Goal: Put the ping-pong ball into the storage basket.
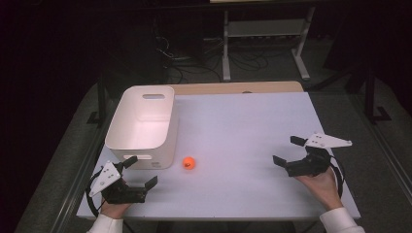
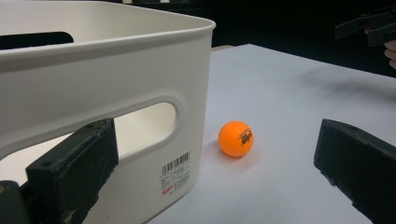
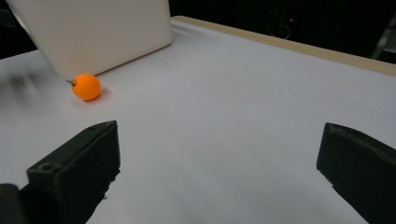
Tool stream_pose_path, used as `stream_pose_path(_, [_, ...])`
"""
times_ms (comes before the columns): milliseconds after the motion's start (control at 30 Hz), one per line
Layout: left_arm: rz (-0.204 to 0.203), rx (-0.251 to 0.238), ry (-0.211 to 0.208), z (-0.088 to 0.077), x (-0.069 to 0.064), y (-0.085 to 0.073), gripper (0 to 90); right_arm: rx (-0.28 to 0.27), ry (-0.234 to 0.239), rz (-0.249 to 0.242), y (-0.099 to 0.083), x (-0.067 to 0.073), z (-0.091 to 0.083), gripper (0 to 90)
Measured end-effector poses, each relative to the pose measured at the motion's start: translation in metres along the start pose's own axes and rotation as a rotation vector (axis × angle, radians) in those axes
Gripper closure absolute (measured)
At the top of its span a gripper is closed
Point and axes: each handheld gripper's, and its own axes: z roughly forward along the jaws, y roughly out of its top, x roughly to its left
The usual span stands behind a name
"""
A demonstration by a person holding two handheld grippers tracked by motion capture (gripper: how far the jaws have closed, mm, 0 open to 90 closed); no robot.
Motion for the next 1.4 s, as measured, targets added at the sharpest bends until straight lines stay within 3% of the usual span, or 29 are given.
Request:
stream_pose_path(167, [-0.016, -0.011, -0.001, 0.001, -0.001, 0.0, 0.0, 0.049, 0.016, -0.022, 0.005, 0.002, 0.005, 0.0])
stream_pose_path(733, [0.004, 0.0, -0.002, 0.0, 0.0, 0.0, 0.0, 0.077, 0.067, -0.059, 0.022, 0.01, 0.019, 0.0])
stream_pose_path(1400, [-0.003, -0.005, -0.004, 0.0, -0.001, 0.0, 0.0, 0.132, 0.134, -0.114, 0.038, 0.024, 0.04, 0.0])
